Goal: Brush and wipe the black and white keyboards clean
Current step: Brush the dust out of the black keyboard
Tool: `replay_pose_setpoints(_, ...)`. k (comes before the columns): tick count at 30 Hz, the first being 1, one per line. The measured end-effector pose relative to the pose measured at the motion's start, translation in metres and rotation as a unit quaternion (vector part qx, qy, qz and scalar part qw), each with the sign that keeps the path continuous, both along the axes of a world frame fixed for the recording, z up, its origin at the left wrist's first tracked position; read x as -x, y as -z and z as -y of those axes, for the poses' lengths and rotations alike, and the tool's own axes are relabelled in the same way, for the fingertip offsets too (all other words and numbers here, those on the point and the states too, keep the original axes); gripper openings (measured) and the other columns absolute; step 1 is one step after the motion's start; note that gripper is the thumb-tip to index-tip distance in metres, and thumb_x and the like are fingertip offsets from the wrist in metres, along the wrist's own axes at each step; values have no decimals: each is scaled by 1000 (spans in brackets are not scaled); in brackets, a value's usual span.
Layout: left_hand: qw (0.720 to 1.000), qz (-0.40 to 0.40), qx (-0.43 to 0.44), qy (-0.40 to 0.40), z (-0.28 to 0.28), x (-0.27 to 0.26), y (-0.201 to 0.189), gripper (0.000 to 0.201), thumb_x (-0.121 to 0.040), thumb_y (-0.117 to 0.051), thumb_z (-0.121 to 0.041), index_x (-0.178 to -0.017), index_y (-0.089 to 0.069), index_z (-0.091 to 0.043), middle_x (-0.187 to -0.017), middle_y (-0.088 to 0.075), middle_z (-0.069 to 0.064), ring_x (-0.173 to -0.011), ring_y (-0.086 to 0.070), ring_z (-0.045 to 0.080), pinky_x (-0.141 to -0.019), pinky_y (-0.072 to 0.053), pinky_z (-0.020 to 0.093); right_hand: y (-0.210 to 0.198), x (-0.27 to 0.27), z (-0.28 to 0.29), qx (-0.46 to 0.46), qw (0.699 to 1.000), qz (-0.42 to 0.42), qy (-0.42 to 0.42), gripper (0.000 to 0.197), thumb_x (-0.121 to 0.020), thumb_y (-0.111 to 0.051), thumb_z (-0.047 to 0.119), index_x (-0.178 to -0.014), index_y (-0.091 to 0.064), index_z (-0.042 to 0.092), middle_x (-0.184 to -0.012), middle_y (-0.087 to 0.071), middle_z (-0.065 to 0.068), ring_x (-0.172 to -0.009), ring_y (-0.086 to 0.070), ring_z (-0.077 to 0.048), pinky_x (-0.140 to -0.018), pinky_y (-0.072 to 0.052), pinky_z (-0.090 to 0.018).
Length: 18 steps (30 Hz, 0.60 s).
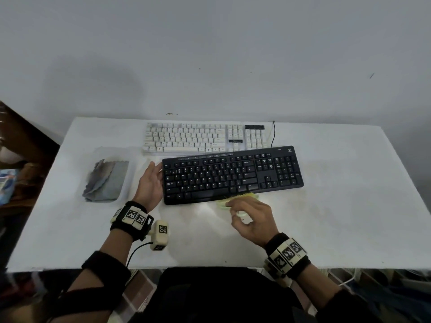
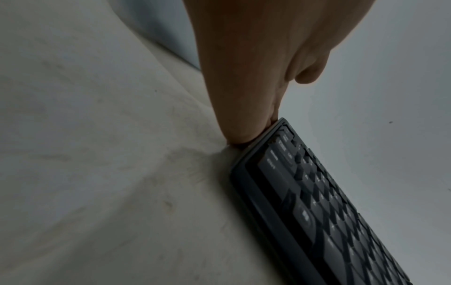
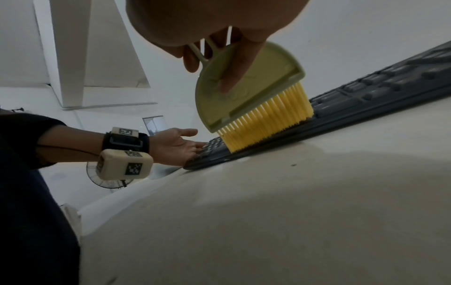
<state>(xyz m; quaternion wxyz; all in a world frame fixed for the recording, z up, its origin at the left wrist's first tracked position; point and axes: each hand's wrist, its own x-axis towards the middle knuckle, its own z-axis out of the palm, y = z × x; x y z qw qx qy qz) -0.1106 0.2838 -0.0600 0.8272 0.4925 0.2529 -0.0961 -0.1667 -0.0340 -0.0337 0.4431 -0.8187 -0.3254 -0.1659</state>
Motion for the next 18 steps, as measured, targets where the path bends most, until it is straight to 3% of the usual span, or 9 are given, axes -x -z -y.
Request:
replay_pose_setpoints(4,1000,2,1,8,-1,0,0,59,-109,-30,-51,-152,-47,-15,-147,-59,7,-136,-53,23,-110,-42,43,-3,1,-19,-9,999,-11,-38,3,-78,-68,2,-75,-67,4,-95,-75,-2,-91,-70,-18,-79,-57,-31)
replay_pose_setpoints(7,1000,8,1,9,0,0,0,57,-109,-29,-50,-151,-48,-14,-145,-60,6,-135,-54,23,-110,-42,43,-1,-6,-17,-7,999,-16,-34,3,-78,-66,3,-75,-66,4,-94,-75,-3,-89,-70,-20,-77,-57,-33)
replay_pose_setpoints(15,1000,-1,3,0,1,-1,0,55,-110,-29,-49,-149,-50,-17,-140,-64,3,-133,-56,21,-100,-46,39,-2,-14,19,-40,997,-13,70,10,-84,-63,6,-76,-67,2,-97,-73,-3,-93,-67,-19,-77,-56,-37)
replay_pose_setpoints(18,1000,2,3,0,0,-1,2,56,-109,-30,-48,-150,-48,-16,-145,-60,5,-135,-55,22,-102,-46,39,-8,-11,11,0,992,-22,128,9,-86,-67,15,-81,-70,8,-112,-65,-4,-104,-58,-19,-83,-51,-27)
